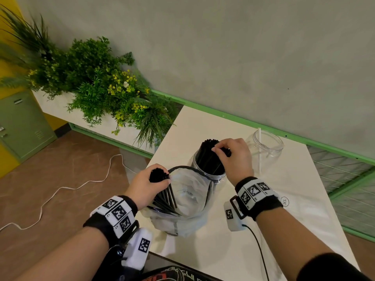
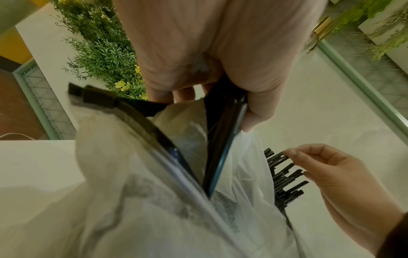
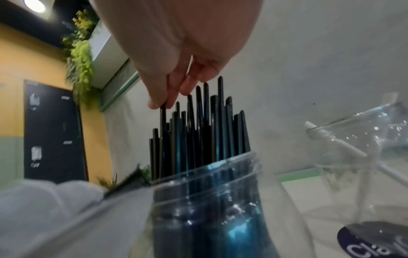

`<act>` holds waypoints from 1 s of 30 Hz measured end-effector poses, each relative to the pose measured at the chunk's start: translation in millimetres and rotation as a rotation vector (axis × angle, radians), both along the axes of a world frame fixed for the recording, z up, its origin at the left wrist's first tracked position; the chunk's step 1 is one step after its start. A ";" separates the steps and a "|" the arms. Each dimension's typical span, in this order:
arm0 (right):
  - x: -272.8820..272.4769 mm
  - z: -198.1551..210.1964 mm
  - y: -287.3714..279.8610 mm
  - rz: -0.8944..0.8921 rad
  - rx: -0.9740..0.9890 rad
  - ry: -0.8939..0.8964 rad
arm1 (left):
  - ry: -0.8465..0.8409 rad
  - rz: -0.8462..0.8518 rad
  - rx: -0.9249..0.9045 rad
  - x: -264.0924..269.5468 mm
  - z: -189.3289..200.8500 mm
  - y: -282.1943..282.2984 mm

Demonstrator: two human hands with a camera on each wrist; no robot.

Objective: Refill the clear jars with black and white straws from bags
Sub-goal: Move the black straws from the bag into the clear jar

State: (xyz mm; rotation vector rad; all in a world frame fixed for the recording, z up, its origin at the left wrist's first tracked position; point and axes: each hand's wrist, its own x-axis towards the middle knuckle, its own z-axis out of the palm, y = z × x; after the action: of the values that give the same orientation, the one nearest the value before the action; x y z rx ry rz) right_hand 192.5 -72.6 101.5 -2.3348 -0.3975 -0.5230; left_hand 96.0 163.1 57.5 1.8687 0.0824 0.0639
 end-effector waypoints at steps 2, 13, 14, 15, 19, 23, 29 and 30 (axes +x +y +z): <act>0.9 -6.0 -0.3 0.067 -0.141 -0.086 | 0.001 -0.004 0.001 0.3 -0.3 0.3; -5.8 -30.3 -41.6 0.065 -0.064 0.080 | 0.019 0.012 -0.005 2.5 -1.7 2.2; -6.7 -32.0 -40.1 0.074 -0.067 0.044 | 0.024 0.013 -0.008 2.5 -1.9 2.1; -7.4 -32.6 -38.1 0.071 -0.039 0.006 | 0.029 0.013 -0.009 2.5 -2.0 1.9; -8.3 -26.9 -28.1 0.066 0.099 -0.084 | 0.028 0.016 0.000 2.0 -1.8 2.0; -10.6 -15.3 -16.1 0.089 0.165 -0.118 | 0.025 0.020 0.004 1.5 -1.0 2.3; -22.7 -43.7 -7.8 0.083 -0.182 -0.148 | 0.040 0.010 -0.005 0.9 1.1 3.3; -23.0 -45.9 -9.5 0.064 -0.195 -0.146 | 0.041 0.003 -0.002 1.1 1.5 3.5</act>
State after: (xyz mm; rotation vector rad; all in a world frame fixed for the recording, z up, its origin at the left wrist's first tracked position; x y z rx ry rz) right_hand 169.5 -82.1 55.6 -2.4679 -0.6134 -0.6510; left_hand 97.1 166.5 59.0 1.8681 0.1141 0.0274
